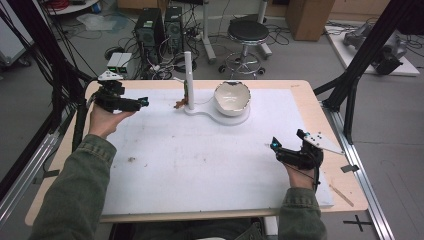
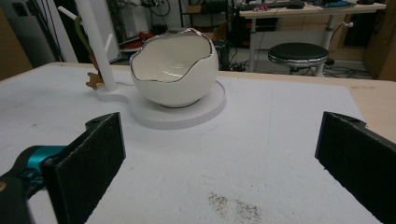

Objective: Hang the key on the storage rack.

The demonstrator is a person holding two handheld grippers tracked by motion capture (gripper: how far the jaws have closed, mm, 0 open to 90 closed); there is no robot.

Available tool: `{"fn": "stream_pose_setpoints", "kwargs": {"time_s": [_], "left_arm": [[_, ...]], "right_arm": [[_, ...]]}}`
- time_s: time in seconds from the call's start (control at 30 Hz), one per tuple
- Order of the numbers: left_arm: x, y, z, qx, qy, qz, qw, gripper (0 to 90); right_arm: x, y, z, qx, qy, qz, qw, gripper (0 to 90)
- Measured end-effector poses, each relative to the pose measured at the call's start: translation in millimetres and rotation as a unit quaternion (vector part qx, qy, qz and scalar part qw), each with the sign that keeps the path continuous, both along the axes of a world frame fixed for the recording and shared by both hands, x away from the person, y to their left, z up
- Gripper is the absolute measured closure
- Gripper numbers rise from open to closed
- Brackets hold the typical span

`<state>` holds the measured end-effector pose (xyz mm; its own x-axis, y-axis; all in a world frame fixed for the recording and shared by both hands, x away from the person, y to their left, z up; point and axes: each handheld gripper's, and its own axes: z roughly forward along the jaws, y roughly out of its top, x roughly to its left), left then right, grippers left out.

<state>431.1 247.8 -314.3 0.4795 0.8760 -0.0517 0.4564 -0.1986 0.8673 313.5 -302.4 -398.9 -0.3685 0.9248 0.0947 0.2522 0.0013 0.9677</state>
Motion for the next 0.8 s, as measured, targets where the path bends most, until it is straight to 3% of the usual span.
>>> {"fn": "stream_pose_setpoints", "kwargs": {"time_s": [0.8], "left_arm": [[-42.7,30.4,-22.1,-0.014,-0.018,0.016,0.9996,1.6]], "right_arm": [[-0.2,0.3,-0.1,-0.003,0.000,0.000,1.0000,0.6]]}}
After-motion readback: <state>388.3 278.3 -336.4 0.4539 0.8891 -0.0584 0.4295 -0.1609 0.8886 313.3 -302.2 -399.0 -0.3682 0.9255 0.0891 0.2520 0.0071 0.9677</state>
